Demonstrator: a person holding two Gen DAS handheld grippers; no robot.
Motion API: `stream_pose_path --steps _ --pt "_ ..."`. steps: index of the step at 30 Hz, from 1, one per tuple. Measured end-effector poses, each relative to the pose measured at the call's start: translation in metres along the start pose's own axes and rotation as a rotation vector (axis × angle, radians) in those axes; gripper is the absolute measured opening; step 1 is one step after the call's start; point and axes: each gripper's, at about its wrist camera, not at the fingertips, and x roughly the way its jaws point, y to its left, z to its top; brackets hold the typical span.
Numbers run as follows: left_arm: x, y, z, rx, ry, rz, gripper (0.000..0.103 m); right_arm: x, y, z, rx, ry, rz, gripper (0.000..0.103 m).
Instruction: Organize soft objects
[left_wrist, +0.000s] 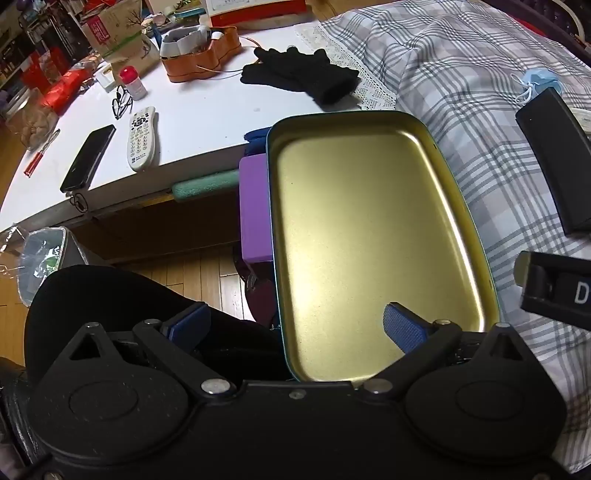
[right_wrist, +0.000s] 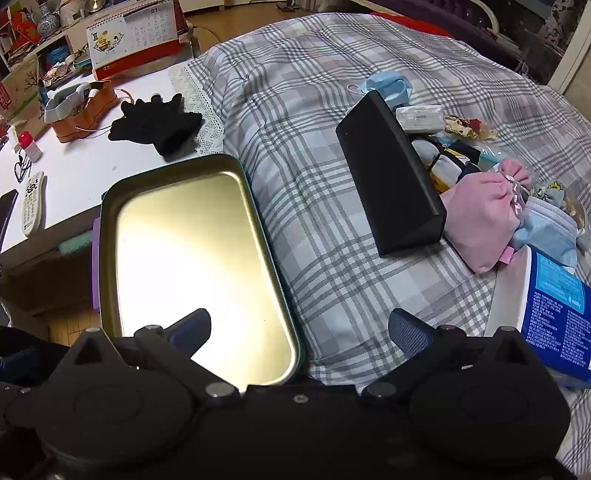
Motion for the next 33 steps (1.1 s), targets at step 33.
stream_pose_path --steps 33 --pt "-0.002 -0.001 -0.004 -0.004 0.014 -0.025 0.098 0.0 0.003 -0.003 -0.004 0.014 0.005 0.103"
